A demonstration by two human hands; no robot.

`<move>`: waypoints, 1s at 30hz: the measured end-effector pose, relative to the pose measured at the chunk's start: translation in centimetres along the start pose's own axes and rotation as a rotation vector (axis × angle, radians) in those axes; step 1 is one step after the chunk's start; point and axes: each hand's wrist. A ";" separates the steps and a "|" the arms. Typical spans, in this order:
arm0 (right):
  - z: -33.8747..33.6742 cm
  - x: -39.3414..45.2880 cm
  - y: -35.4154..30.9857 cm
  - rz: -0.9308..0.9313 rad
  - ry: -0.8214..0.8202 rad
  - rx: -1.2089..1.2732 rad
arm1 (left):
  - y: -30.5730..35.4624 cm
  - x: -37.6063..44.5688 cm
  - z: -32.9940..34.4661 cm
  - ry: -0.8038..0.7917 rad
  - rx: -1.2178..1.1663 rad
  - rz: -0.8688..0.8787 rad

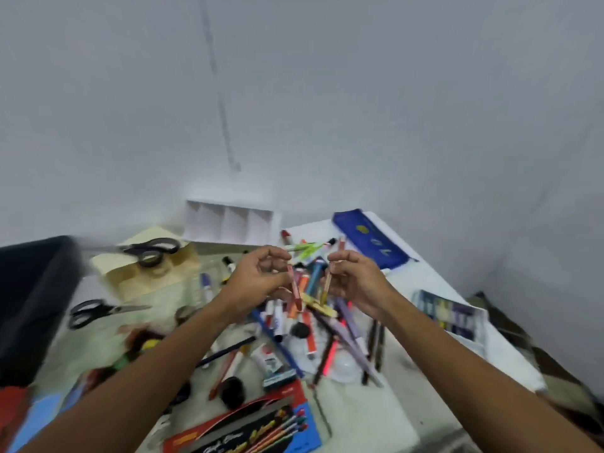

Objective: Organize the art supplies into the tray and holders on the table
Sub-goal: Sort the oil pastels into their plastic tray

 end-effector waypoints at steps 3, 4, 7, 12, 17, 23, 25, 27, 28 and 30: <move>-5.4 -2.7 -1.0 -0.037 0.168 -0.033 | -0.8 1.7 5.4 -0.186 0.037 0.002; -6.9 -3.5 -1.2 -0.037 0.218 -0.037 | -1.1 2.1 6.9 -0.231 0.057 -0.002; -11.6 -6.2 -1.7 -0.030 0.404 -0.053 | -1.9 3.0 11.8 -0.353 0.093 -0.048; -17.4 -9.0 -2.0 0.011 0.628 -0.126 | -2.9 3.3 17.3 -0.522 0.193 -0.121; -20.6 -9.0 -2.0 0.072 0.726 -0.275 | -3.3 3.5 19.4 -0.587 0.348 -0.184; -21.2 -7.5 -2.0 0.134 0.752 -0.505 | -3.7 4.0 20.4 -0.596 0.426 -0.233; -21.3 -6.9 -2.1 0.150 0.761 -0.568 | -4.0 4.0 20.6 -0.587 0.460 -0.244; -21.5 -6.5 -2.2 0.166 0.760 -0.641 | -4.3 4.1 20.9 -0.584 0.501 -0.243; -21.6 -6.3 -2.2 0.174 0.757 -0.671 | -4.4 4.1 20.9 -0.587 0.523 -0.234; -21.8 -6.1 -2.2 0.185 0.754 -0.705 | -4.6 4.1 21.0 -0.594 0.567 -0.200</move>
Point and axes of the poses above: each hand's wrist, its own x-axis towards the middle knuckle, its own z-axis out of the palm, y = z × x, and after that the axes turned 6 degrees about z, right-handed
